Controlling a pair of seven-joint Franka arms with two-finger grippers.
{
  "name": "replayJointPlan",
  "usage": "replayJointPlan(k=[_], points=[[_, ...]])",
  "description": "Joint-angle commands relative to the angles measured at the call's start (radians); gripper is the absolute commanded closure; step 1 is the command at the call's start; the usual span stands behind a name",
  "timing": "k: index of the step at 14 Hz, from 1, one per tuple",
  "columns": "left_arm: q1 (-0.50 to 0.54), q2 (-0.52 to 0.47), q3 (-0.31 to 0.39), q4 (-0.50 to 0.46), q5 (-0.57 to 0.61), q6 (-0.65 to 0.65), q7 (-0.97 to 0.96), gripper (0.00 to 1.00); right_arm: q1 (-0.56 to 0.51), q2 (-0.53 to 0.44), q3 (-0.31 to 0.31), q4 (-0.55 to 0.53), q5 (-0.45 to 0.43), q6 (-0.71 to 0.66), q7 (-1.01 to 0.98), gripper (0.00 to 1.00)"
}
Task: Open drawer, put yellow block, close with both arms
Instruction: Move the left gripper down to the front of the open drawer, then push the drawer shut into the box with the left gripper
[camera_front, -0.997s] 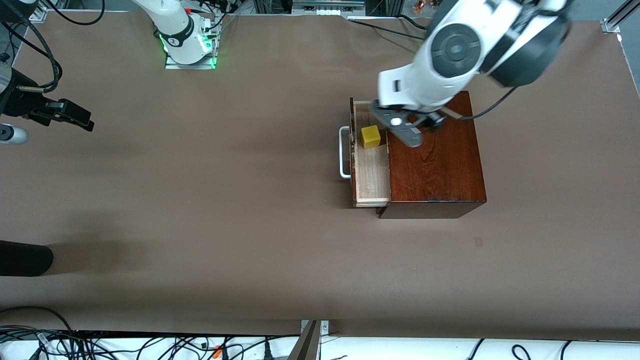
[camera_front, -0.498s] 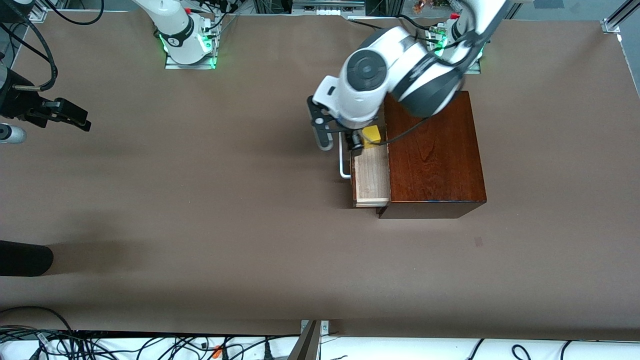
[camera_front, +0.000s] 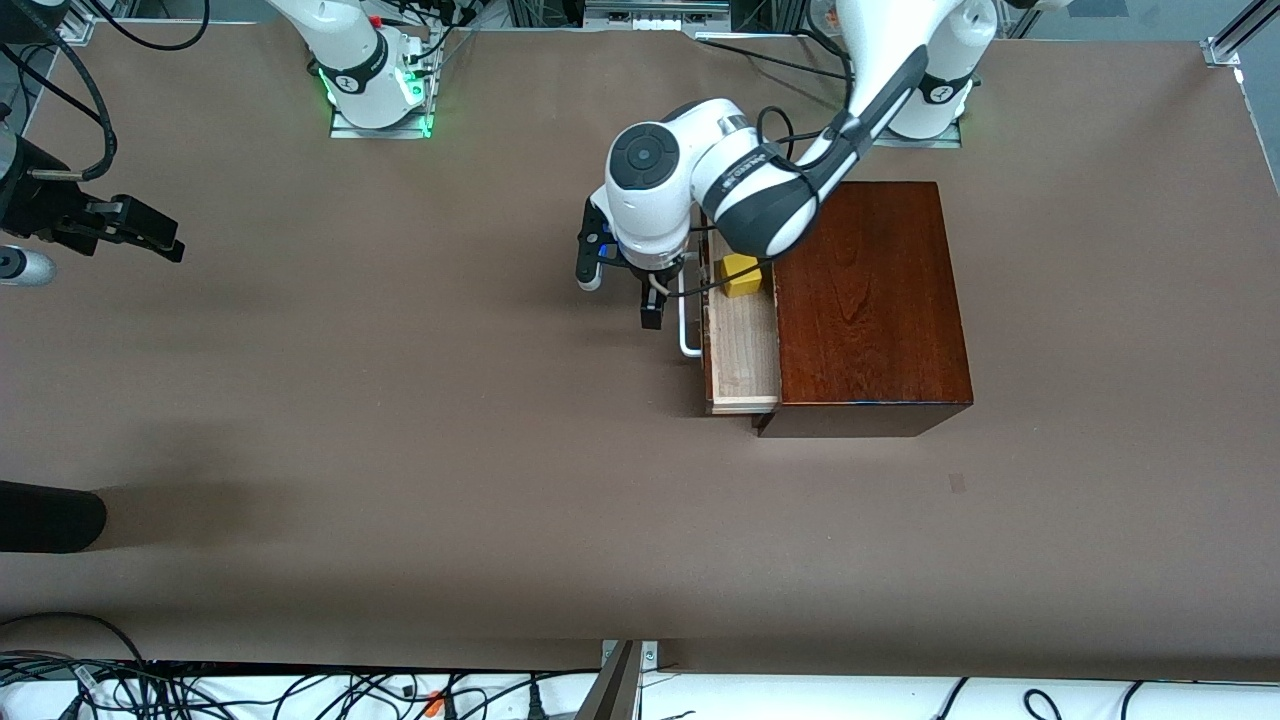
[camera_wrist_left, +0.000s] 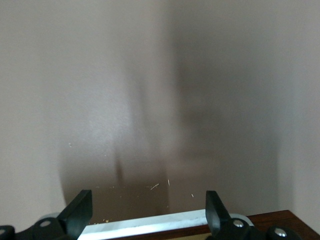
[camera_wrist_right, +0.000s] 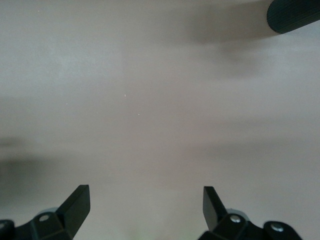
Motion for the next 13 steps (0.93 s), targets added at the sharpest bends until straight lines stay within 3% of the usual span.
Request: replayJointPlan(k=[1, 13], points=[[0.002, -0.014, 0.004, -0.044, 0.065, 0.017, 0.032, 0.00, -0.006, -0.031, 0.016, -0.026, -0.015, 0.008, -0.012, 0.00], [0.061, -0.027, 0.018, -0.041, 0.094, -0.122, 0.141, 0.00, 0.000, -0.026, 0.010, -0.035, -0.010, 0.018, -0.002, 0.00]])
